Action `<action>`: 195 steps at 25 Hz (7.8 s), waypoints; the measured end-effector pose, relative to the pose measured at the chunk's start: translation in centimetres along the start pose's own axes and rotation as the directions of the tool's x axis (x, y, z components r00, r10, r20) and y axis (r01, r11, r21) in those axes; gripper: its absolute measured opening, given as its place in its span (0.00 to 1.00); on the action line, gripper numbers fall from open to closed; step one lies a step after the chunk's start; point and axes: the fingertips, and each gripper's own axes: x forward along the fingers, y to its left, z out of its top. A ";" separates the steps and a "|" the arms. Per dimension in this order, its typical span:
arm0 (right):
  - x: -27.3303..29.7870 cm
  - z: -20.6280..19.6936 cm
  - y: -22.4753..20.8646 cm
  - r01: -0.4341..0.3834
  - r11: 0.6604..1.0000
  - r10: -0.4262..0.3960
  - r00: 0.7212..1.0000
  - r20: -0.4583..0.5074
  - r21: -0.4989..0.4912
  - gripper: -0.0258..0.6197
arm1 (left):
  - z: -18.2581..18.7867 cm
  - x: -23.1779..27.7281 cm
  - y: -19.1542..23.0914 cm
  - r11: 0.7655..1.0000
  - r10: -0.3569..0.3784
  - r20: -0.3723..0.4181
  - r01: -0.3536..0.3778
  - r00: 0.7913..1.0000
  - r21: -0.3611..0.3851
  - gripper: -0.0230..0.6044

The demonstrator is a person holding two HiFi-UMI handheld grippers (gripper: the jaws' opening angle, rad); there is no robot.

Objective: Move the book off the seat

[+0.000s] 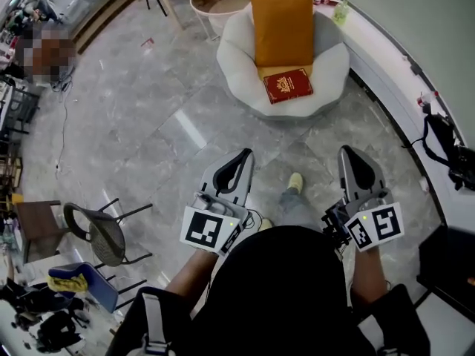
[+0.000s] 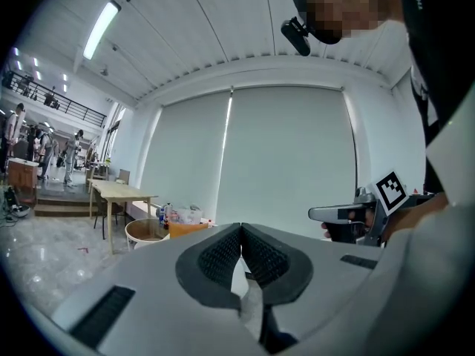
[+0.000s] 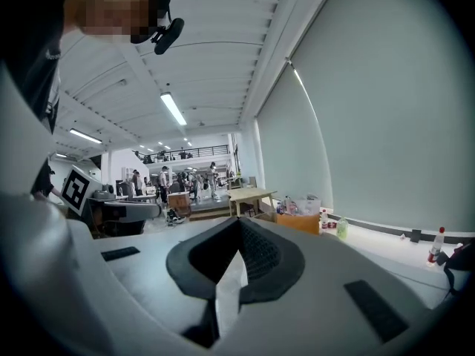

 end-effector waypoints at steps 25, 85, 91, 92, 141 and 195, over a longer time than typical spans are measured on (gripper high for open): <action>6.4 4.2 -15.9 -0.046 0.999 0.046 0.999 0.008 -0.023 0.06 | 4.3 17.5 -1.4 0.998 0.002 -0.001 -0.002 1.000 0.068 0.06; 30.6 5.0 -24.5 -0.092 0.995 0.096 0.991 -0.095 0.040 0.06 | 5.6 35.5 16.4 0.999 0.036 -0.073 -0.037 0.997 -0.012 0.06; 33.1 6.1 -25.0 -0.073 0.996 0.077 0.992 -0.102 0.041 0.06 | 6.5 37.5 18.0 0.999 -0.008 -0.040 0.006 0.999 -0.039 0.06; 33.5 6.2 -25.1 -0.068 0.997 0.071 0.992 -0.103 0.038 0.06 | 6.5 37.8 18.3 0.999 -0.012 -0.039 0.011 0.999 -0.041 0.06; 45.8 -5.3 -41.0 -0.020 0.999 0.005 0.928 -0.374 -0.038 0.06 | 0.7 52.8 26.2 0.999 -0.034 -0.187 0.032 0.982 -0.017 0.06; 53.0 -54.9 -42.9 -0.163 0.601 0.798 0.185 -0.574 0.782 0.49 | -32.7 59.2 30.7 0.993 -0.050 -0.386 0.005 0.921 -0.115 0.06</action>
